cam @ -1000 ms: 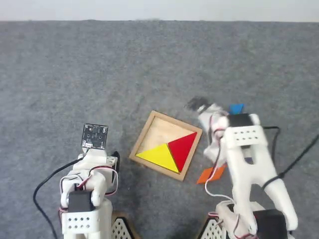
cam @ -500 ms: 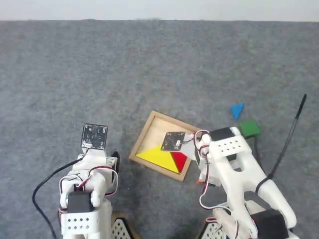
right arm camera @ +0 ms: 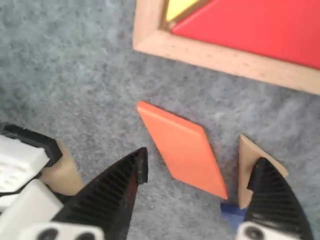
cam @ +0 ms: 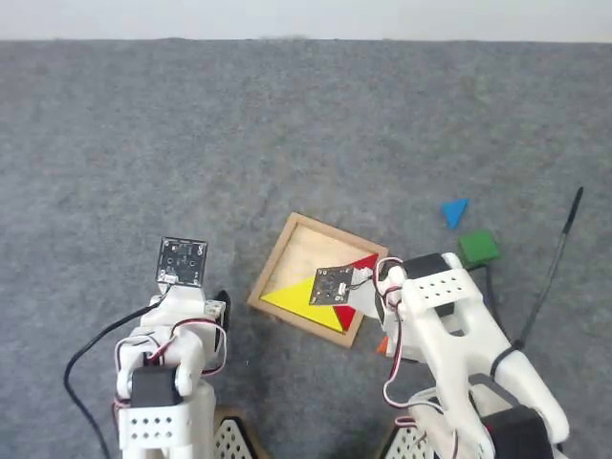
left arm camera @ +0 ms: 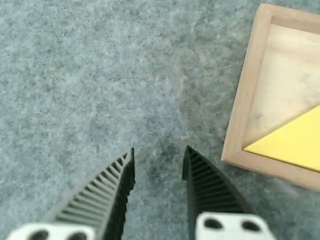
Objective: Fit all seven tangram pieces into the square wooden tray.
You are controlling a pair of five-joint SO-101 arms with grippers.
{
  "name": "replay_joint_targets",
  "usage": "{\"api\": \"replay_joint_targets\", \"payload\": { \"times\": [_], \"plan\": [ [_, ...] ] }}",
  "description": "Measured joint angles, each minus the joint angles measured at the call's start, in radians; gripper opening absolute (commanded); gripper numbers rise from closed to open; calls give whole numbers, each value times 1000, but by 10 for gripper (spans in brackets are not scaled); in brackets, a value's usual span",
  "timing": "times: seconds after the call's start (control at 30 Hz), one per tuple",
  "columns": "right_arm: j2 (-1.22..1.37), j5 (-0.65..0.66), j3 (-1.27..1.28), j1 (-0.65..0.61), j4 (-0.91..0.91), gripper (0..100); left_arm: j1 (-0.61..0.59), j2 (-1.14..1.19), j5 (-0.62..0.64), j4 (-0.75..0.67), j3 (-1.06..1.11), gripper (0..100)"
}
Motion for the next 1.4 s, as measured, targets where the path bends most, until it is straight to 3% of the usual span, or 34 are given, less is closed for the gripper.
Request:
{"api": "replay_joint_targets", "payload": {
  "times": [0.17, 0.47, 0.7, 0.87, 1.23, 1.4],
  "plan": [
    [69, -52, -2, -12, -66, 282, -2, 0, 0, 0, 0, 153],
    [141, -109, -26, -3, -87, 177, -2, 0, 0, 0, 0, 153],
    [141, -272, -35, -2, -104, 96, -2, 0, 0, 0, 0, 153],
    [161, -417, -83, -2, -100, 91, 0, 0, 0, 0, 0, 153],
    [80, -442, -396, -14, 186, 91, -2, 0, 0, 0, 0, 153],
    [80, -425, -522, -20, 226, 90, -2, 0, 0, 0, 0, 153]
  ]
}}
